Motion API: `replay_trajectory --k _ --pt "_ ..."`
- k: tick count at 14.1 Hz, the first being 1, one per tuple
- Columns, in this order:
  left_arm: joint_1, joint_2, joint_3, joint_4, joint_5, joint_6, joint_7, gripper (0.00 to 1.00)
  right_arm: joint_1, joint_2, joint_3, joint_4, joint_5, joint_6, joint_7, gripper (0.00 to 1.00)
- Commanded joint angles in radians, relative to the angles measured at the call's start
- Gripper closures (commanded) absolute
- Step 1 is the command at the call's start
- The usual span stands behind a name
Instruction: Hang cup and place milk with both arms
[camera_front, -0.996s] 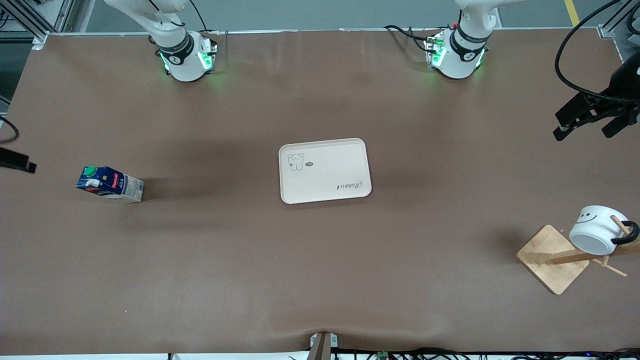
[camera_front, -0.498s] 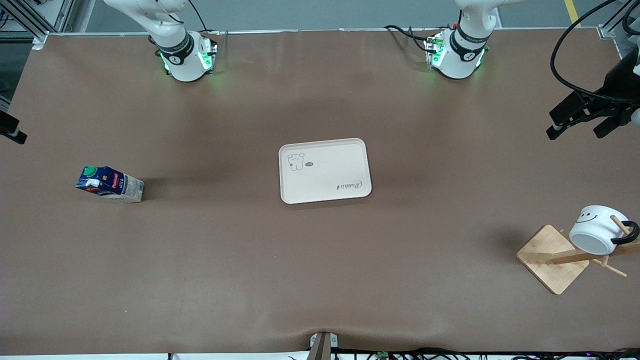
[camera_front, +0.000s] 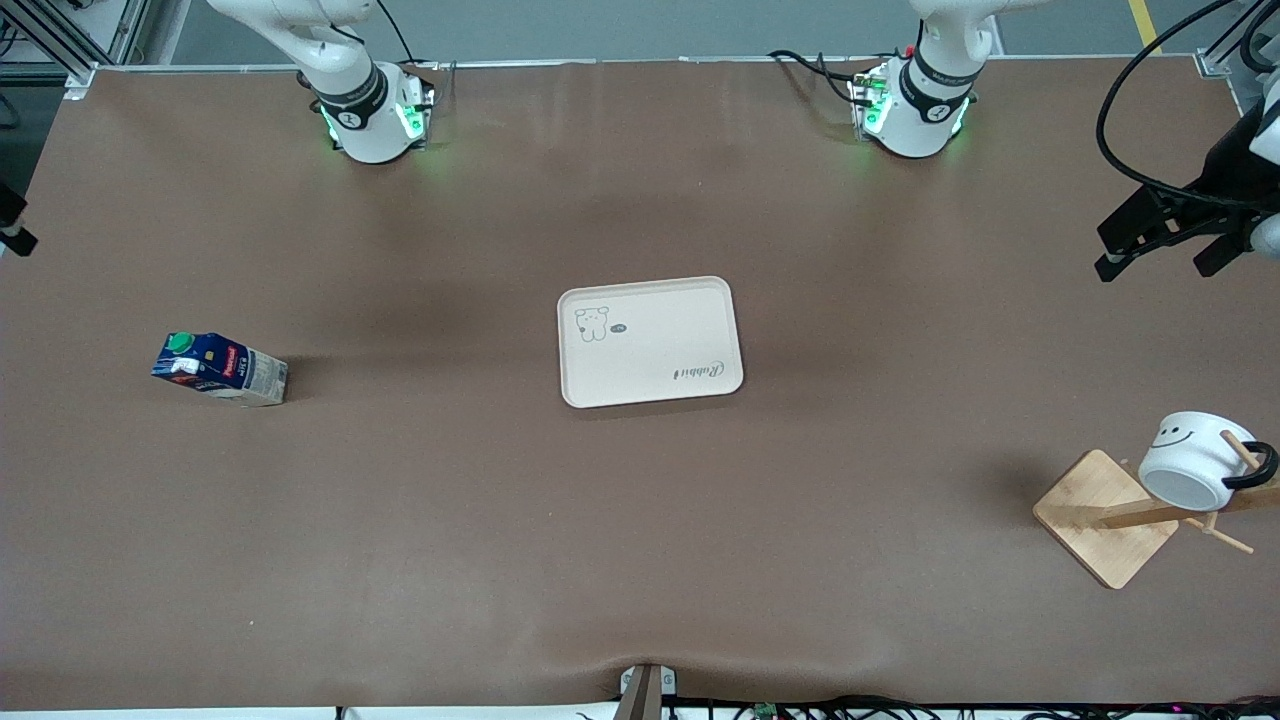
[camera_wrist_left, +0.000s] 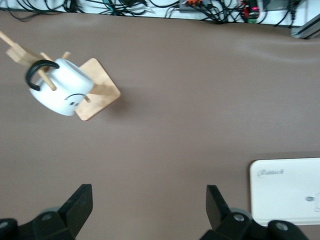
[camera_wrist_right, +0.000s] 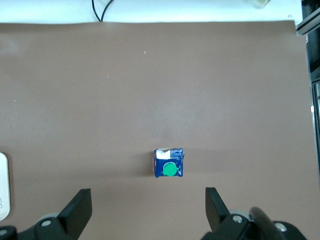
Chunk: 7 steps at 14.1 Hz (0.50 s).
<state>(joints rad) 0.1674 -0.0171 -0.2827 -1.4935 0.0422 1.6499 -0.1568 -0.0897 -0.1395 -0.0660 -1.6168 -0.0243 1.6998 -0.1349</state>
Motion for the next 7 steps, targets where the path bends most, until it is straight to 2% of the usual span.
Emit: replay_trajectory --k 1,4,7 --pt "0.004 -0.003 -0.021 0.004 0.051 -0.091 -0.007 0.00 -0.001 0.011 0.008 0.021 -0.023 -0.057 0.003 0.00" --pt "0.012 -0.027 -0.021 -0.008 0.044 -0.165 -0.007 0.00 0.007 0.029 0.008 0.021 -0.016 -0.063 0.006 0.00" --pt "0.014 -0.044 -0.021 -0.056 0.039 -0.162 -0.024 0.00 -0.007 0.034 0.003 0.021 -0.016 -0.066 0.008 0.00"
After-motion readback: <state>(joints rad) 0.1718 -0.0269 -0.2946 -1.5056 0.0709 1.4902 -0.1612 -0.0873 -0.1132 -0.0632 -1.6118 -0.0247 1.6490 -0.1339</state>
